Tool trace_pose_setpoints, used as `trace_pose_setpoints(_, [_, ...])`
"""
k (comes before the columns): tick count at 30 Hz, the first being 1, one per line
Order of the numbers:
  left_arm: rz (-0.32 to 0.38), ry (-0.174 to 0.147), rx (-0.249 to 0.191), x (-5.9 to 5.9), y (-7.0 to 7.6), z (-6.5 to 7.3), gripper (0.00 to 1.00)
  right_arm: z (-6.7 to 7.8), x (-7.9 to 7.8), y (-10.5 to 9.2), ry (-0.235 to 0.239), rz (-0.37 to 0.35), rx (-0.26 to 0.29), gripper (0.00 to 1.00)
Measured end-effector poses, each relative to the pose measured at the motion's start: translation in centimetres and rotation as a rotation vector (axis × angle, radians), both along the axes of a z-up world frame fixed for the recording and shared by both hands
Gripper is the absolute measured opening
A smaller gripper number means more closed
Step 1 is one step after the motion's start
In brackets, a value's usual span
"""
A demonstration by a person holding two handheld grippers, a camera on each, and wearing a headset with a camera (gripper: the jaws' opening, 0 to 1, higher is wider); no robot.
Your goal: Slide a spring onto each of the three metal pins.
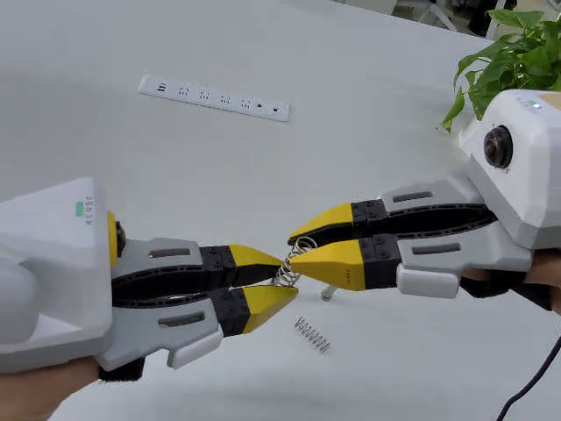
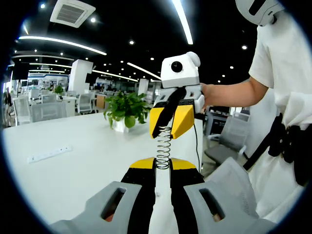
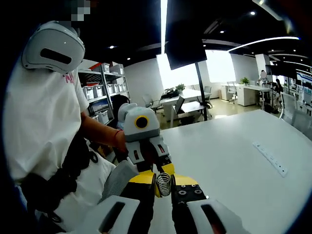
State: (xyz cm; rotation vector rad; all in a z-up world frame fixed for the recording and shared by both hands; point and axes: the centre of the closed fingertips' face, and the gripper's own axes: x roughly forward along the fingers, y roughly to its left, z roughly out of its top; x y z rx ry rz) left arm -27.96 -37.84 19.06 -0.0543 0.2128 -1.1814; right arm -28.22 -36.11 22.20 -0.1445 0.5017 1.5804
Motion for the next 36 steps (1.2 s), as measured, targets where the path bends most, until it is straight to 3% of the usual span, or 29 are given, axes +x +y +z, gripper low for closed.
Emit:
trace_pose_setpoints(4, [-0.014,-0.008,0.043,-0.2,-0.2,-0.7,0.06,-0.6,0.3,-0.8,-0.060,0.055,-0.109,0.19])
trace_pose_setpoints(7, [-0.023,-0.012,0.079,-0.1,-0.4,-1.4,0.06,-0.7,-0.3,-0.9,-0.137,0.169,-0.222,0.18])
trace_pose_setpoints(11, [-0.033,-0.014,0.095,-0.1,-0.7,-1.7,0.06,-1.2,-0.9,-0.6,-0.218,0.291,-0.329,0.17])
trace_pose_setpoints(15, [-0.043,-0.018,0.108,-0.2,-0.7,-1.9,0.06,-2.8,-1.1,-0.9,-0.292,0.409,-0.462,0.17])
trace_pose_setpoints(17, [-0.043,-0.018,0.108,-0.2,-0.7,-1.9,0.06,-3.4,-1.2,-1.0,-0.313,0.454,-0.501,0.16])
trace_pose_setpoints(22, [-0.034,-0.012,0.099,0.0,-0.5,-2.0,0.06,-4.4,-1.1,-1.1,-0.349,0.512,-0.553,0.13])
trace_pose_setpoints(36, [-0.021,0.004,0.048,0.1,-0.2,-2.1,0.06,-4.9,-0.8,-0.6,-0.361,0.544,-0.576,0.08])
